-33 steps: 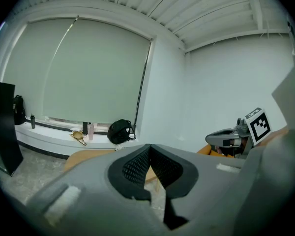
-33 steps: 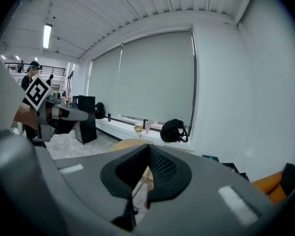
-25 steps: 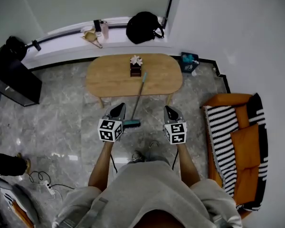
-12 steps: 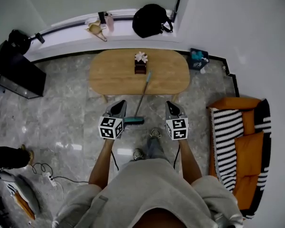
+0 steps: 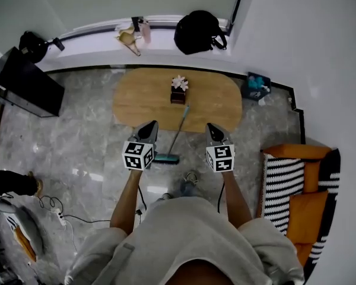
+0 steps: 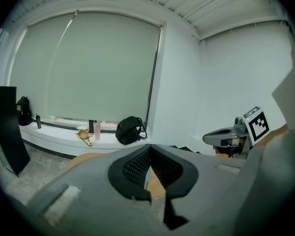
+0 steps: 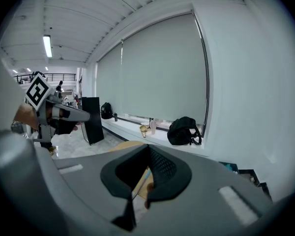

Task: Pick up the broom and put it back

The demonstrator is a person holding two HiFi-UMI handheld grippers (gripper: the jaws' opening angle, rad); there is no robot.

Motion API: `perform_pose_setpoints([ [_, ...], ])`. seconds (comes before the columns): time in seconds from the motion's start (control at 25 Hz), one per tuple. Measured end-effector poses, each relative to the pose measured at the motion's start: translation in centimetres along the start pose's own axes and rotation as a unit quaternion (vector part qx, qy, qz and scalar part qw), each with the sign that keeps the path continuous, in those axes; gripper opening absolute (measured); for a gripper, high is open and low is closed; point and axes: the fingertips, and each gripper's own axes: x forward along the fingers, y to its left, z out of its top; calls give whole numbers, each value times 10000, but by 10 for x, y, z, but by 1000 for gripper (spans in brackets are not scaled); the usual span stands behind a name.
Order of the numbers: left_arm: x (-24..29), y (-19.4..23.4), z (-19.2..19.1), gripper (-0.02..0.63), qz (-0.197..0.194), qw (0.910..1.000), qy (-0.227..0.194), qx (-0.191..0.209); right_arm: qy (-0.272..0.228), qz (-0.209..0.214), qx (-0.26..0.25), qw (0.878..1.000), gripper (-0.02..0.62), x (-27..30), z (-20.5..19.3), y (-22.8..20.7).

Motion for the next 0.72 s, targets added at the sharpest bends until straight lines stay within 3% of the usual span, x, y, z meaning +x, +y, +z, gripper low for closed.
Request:
perform_pose_setpoints([
  [0.44, 22, 12, -20, 3, 523, 9979, 307, -228, 123, 437, 75, 9989, 0, 51, -7, -30],
  [0.72, 39, 28, -32, 3, 442, 9975, 439, -319, 289, 391, 171, 9987, 0, 73, -16, -28],
])
